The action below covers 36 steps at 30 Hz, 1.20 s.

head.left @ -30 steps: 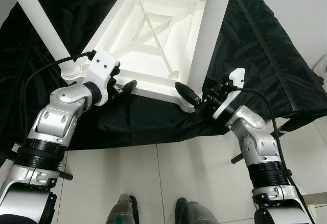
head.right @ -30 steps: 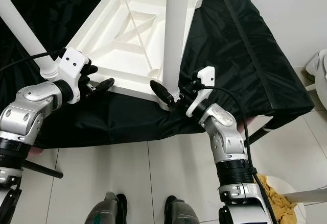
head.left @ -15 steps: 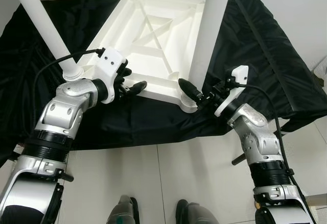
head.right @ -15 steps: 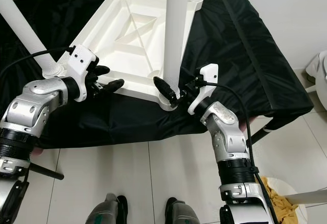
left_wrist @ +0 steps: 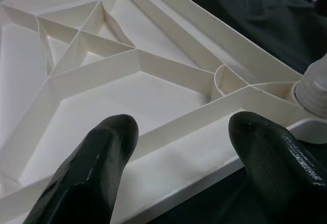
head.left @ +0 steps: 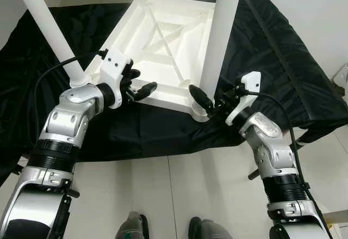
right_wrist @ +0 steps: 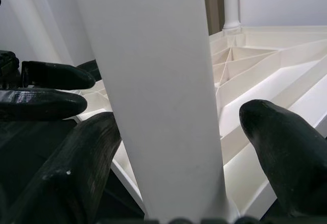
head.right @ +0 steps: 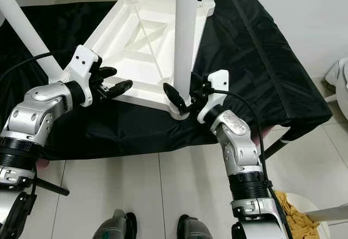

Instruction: Building children table

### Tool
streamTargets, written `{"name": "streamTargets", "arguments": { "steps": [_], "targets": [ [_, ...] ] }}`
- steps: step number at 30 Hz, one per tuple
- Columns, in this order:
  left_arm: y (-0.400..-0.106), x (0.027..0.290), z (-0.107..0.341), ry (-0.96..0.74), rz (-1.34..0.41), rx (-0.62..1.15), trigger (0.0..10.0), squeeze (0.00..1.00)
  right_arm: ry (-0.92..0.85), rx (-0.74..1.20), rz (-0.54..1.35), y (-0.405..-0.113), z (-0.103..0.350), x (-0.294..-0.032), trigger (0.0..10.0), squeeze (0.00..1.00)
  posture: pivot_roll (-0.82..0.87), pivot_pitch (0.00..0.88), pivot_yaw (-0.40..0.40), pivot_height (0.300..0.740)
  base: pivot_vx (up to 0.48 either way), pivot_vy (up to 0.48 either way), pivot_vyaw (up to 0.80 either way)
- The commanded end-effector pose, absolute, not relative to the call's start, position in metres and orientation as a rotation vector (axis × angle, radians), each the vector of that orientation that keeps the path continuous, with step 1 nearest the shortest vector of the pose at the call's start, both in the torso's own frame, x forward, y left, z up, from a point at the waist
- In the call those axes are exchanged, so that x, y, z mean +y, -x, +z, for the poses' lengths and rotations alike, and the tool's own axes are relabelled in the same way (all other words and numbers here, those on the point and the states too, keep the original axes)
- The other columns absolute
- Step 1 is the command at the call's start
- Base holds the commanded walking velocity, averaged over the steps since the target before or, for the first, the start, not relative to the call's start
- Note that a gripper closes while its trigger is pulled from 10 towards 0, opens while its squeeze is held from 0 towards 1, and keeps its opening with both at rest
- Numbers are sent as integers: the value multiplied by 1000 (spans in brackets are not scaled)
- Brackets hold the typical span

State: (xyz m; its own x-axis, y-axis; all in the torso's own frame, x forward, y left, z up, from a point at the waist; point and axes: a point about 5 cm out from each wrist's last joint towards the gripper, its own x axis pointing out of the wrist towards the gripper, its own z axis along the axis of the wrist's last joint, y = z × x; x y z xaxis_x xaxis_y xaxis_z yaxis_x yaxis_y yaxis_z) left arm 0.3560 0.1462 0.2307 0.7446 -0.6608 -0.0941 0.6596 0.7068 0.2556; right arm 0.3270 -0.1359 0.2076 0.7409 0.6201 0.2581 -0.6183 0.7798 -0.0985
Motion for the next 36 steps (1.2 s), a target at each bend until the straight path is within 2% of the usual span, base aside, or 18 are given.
{"name": "streamTargets", "arguments": {
  "steps": [1,8,21,36],
  "targets": [
    [-359,148,228,-309,-656,-13,10000,0,8,-286,710,-323,205,-134,10000,0,-65,121,52,740,0,0,0],
    [-359,138,222,-366,-724,1,10000,0,-57,-275,725,-311,203,-143,10000,0,-73,124,56,740,0,0,0],
    [-358,115,205,-400,-923,103,10000,0,-38,-270,663,-304,202,-160,10000,0,-104,110,81,740,0,0,0],
    [-360,92,200,-418,-987,118,10000,0,-43,-270,631,-296,200,-163,10000,0,-137,92,96,740,0,0,0]
  ]
}}
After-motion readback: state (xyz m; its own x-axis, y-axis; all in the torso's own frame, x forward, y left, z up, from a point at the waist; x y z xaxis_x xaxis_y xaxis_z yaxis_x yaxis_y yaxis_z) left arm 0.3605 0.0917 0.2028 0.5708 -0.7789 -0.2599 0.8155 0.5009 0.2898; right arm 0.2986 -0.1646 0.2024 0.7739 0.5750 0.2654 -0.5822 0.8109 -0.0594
